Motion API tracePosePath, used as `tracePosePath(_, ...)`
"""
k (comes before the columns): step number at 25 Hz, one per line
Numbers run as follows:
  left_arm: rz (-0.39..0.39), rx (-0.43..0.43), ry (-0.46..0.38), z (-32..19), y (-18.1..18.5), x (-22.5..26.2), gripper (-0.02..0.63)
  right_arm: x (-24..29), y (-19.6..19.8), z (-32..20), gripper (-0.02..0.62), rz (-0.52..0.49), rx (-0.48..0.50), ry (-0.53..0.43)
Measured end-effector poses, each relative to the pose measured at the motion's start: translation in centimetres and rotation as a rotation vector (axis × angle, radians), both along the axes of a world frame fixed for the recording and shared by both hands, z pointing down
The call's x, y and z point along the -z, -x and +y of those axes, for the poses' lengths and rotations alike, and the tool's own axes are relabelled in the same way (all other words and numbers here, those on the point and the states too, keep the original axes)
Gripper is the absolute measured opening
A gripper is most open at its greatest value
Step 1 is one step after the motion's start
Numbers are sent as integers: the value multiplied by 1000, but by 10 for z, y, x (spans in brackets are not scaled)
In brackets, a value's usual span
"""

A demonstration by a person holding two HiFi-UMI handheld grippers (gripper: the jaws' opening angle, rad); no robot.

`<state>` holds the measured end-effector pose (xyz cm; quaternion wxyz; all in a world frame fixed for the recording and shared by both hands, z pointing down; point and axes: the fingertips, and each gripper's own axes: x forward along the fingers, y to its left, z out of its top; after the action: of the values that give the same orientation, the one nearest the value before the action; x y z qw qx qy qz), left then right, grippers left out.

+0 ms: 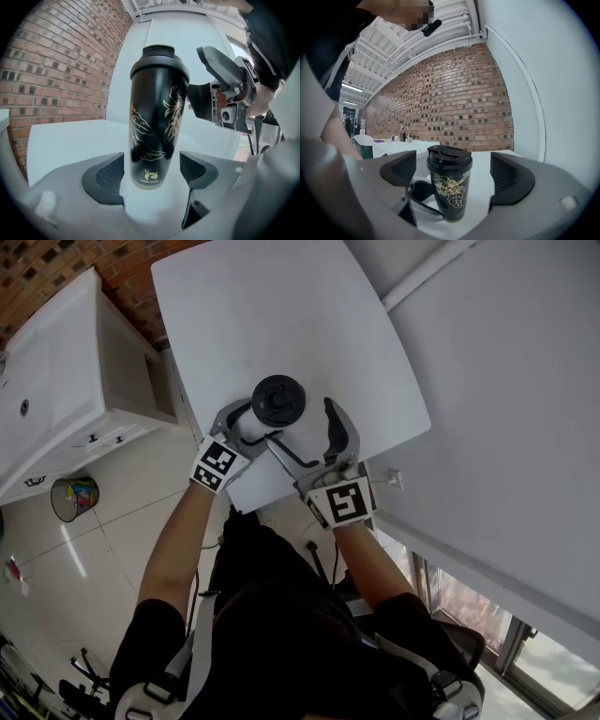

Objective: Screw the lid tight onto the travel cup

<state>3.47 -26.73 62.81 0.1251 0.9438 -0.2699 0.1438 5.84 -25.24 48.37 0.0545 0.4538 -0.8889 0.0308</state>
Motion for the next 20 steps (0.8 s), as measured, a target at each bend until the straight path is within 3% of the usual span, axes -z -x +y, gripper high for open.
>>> tracePosePath(10,96,151,13,54,35,49,370,21,-16,50,451,-32,18,-31)
tracePosePath(13,90,192,5,73,45,71,359,25,-25,66,428,-51,8,-16)
tracePosePath(14,78,214,-2,79,50,76,257,27,-27,72,421,-55,4,-12)
tracePosePath(15,71,235,-5,85,54,82,113,29,-29,77,419,-58,-1,-8)
tracePosePath(16,79,245,-2,92,57,88,27,33,-30,83,411,-63,-6,-5)
tracePosePath(20,144,223,2,113,67,115,2,47,-26,92,368,-88,-27,-15)
